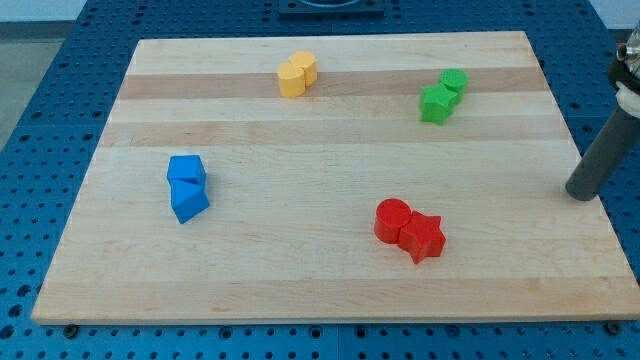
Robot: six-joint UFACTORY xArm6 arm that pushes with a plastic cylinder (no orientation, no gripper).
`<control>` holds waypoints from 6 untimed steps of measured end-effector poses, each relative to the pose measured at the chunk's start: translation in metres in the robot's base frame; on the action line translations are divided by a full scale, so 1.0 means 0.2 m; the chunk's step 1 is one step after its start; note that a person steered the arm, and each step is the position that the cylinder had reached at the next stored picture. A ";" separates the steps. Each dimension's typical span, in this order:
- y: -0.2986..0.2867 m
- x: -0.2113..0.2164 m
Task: Push the yellow hexagon top left
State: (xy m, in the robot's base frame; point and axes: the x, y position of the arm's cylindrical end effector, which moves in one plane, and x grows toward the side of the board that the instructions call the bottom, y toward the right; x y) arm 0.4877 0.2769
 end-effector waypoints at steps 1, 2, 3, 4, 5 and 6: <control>0.00 0.00; -0.05 0.00; -0.08 0.00; -0.08 0.00; -0.08 0.00; -0.16 0.01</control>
State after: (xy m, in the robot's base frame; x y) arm 0.4896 0.2445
